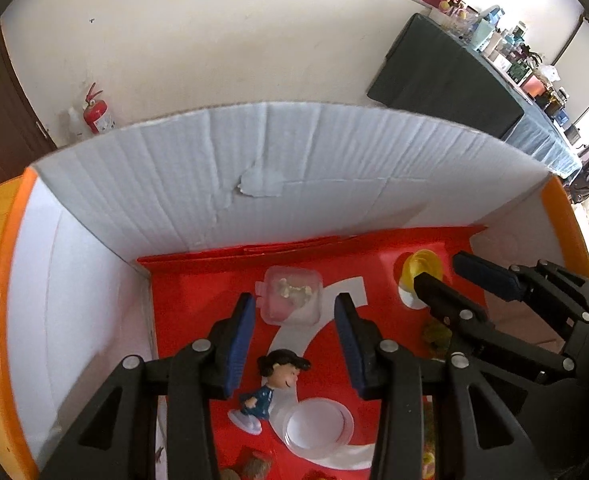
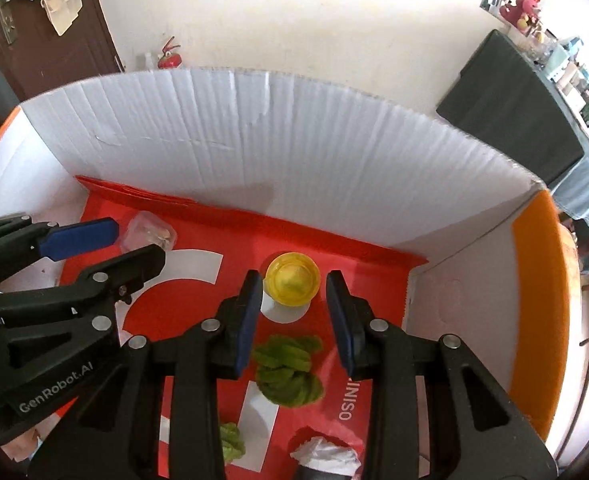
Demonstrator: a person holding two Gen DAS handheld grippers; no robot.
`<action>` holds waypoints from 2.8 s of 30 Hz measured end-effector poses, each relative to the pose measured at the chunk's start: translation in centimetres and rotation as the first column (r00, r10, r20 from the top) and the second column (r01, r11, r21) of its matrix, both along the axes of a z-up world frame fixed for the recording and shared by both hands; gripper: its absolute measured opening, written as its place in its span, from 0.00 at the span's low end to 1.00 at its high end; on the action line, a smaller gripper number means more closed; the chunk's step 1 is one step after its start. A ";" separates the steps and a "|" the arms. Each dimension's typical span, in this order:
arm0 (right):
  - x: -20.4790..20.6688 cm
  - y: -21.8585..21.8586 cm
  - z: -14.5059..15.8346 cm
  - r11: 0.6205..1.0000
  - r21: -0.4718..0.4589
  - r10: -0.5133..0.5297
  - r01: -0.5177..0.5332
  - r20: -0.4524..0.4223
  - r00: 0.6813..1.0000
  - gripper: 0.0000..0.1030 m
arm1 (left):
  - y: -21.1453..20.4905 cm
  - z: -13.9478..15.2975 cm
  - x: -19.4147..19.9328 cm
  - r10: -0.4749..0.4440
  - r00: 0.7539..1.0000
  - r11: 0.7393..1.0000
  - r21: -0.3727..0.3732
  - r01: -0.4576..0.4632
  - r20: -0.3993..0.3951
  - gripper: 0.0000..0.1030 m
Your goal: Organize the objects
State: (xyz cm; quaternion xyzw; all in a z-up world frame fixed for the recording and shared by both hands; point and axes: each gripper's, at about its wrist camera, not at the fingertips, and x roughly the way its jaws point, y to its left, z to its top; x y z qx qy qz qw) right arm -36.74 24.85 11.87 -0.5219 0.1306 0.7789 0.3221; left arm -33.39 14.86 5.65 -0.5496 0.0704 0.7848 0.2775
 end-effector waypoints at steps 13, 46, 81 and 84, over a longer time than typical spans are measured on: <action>-4.0 -1.6 1.2 1.000 0.013 -0.007 0.008 -0.056 0.998 0.48 | -1.8 3.1 2.3 0.009 0.999 1.000 0.026 -0.008 -0.050 0.52; 0.2 -3.0 7.8 0.991 0.126 -0.014 0.045 -0.240 0.971 0.74 | -7.9 10.9 11.3 0.060 0.957 0.994 0.105 -0.031 -0.284 0.74; 10.5 -13.1 3.3 0.965 0.233 -0.023 0.117 -0.370 0.929 0.95 | -14.4 5.4 23.0 0.156 0.902 0.977 0.198 -0.080 -0.403 1.00; 10.7 -13.3 1.6 0.960 0.245 -0.044 0.136 -0.348 0.937 0.95 | -14.4 3.8 23.2 0.155 0.909 0.980 0.175 -0.092 -0.387 1.00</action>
